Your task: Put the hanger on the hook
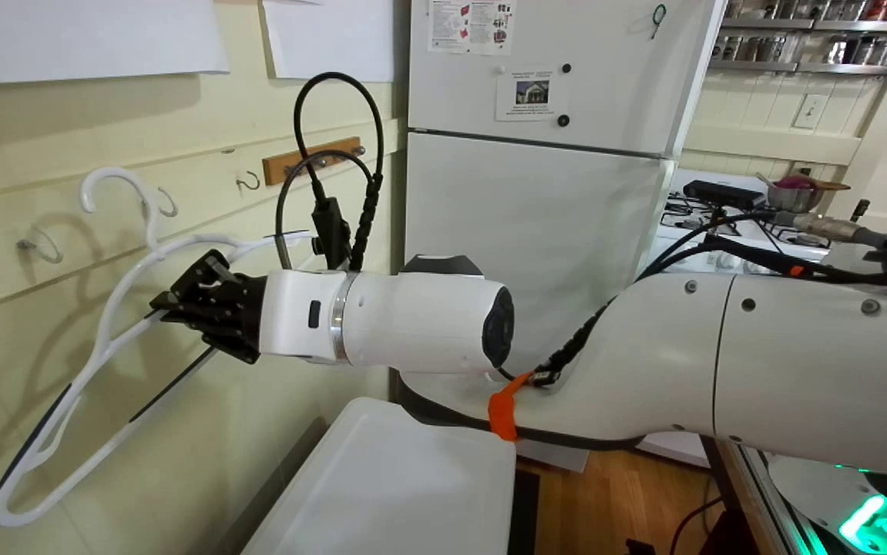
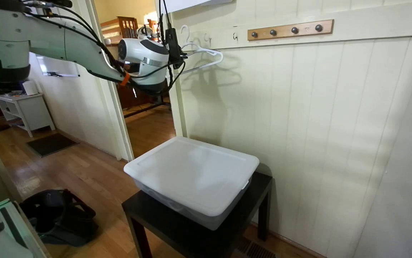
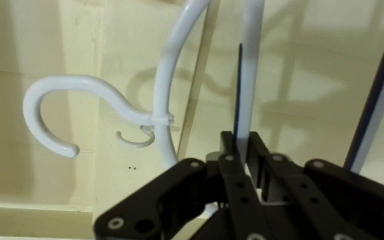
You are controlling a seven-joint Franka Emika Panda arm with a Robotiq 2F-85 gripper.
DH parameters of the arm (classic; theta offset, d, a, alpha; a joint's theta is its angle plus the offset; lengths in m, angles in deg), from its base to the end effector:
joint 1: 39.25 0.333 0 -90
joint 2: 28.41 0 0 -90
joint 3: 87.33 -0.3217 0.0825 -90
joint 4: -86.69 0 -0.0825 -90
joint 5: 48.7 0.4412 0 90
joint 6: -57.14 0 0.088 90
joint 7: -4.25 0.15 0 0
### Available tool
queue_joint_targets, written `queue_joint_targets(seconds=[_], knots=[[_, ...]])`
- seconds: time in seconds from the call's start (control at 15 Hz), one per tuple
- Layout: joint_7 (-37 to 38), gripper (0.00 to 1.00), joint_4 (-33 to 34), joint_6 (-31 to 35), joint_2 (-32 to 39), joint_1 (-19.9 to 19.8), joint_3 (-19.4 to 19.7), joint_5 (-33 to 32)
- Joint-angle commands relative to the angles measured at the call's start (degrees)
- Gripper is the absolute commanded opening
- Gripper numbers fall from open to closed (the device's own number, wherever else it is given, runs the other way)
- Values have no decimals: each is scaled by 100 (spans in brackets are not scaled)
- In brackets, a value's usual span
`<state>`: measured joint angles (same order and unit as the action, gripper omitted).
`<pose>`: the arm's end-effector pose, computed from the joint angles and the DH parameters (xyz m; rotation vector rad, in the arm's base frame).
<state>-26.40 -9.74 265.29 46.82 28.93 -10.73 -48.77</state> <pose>0.7658 0.2459 0.3154 1.0998 1.4248 1.0400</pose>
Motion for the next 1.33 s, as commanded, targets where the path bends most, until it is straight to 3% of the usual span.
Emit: queue_joint_targets(seconds=[0.0, 0.8, 1.27], knots=[[77, 3, 459, -404, -202, -256, -156, -482], [155, 3, 1502, -1042, -604, -910, -814, -1353], [73, 3, 2069, -1596, -994, -1413, -1660, -2145]])
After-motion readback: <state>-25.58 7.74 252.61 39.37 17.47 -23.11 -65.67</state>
